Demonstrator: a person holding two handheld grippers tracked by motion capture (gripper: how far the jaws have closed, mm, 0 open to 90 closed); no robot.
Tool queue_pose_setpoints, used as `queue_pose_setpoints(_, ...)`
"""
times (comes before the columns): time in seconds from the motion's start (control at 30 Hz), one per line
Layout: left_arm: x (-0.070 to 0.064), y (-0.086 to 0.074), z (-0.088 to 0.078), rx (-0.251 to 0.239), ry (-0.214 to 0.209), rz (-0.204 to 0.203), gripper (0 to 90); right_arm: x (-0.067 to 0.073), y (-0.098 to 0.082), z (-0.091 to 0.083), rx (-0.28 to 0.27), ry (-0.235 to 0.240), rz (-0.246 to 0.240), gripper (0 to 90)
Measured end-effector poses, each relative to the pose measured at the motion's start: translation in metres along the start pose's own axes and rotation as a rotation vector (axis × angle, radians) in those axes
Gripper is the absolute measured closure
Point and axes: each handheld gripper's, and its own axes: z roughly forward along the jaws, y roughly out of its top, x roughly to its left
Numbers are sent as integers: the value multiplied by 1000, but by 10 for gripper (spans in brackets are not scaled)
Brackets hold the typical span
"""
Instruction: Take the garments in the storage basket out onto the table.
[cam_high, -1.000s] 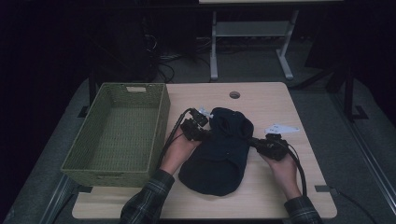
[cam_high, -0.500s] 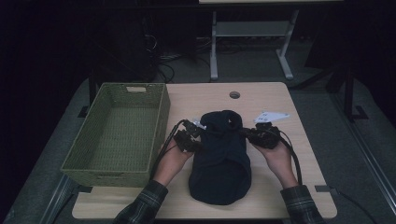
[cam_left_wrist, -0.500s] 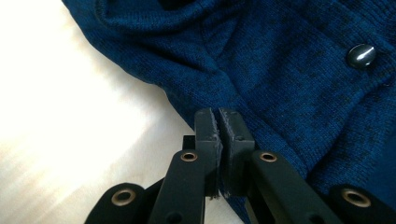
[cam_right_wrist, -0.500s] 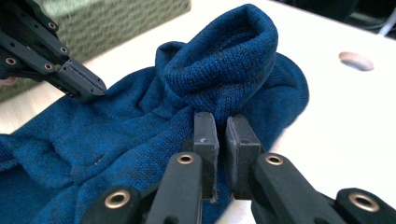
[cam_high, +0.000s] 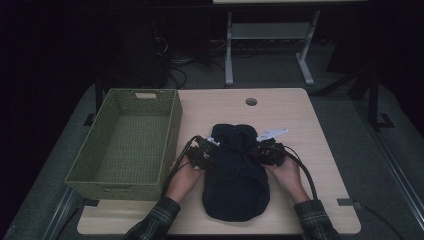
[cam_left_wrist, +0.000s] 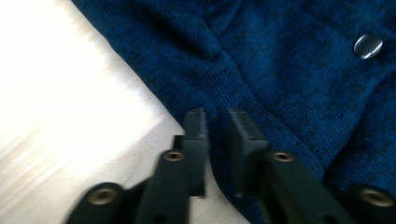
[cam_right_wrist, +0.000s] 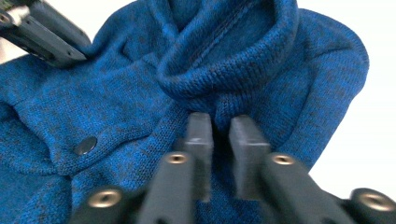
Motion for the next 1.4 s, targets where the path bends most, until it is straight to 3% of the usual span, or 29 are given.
queue_pose_setpoints(0.07, 1, 1, -9, -30, 4, -1, 698, -1, 0, -5, -19, -3, 11, 581)
queue_pose_setpoints(0.13, -1, 3, -21, -82, 9, -4, 692, -3, -1, -15, -50, -10, 24, 547)
queue_pose_setpoints(0.27, -5, 4, -33, -151, -19, 28, 744, -6, -9, -35, -107, -4, 56, 596)
queue_pose_setpoints(0.33, -8, 4, -29, -130, -18, 50, 795, -6, -16, -41, -89, 5, 64, 692)
queue_pose_setpoints(0.4, -8, 3, -21, -108, -26, 51, 838, -5, -25, -42, -87, -7, 38, 820)
queue_pose_setpoints(0.5, -6, 0, -10, -76, -30, 48, 879, -6, -31, -40, -65, 38, 49, 896)
queue_pose_setpoints(0.63, -3, -7, 5, -26, -35, 40, 885, -6, -35, -29, -25, 46, 48, 898)
queue_pose_setpoints(0.73, 1, -11, 8, -35, -52, 22, 898, -5, -39, -18, 23, 48, 35, 900)
queue_pose_setpoints(0.77, 1, -11, 7, -30, -52, 23, 899, -5, -40, -18, 13, 49, 35, 900)
queue_pose_setpoints(0.87, 0, -16, 6, -42, -51, 21, 900, -5, -40, -21, 35, 27, 36, 900)
queue_pose_setpoints(1.0, -3, -22, 4, -55, -59, 24, 900, -1, -44, -28, 58, -20, -3, 900)
queue_pose_setpoints(1.4, -27, -35, -3, -52, -85, 62, 900, 8, -58, -42, 61, -16, -4, 900)
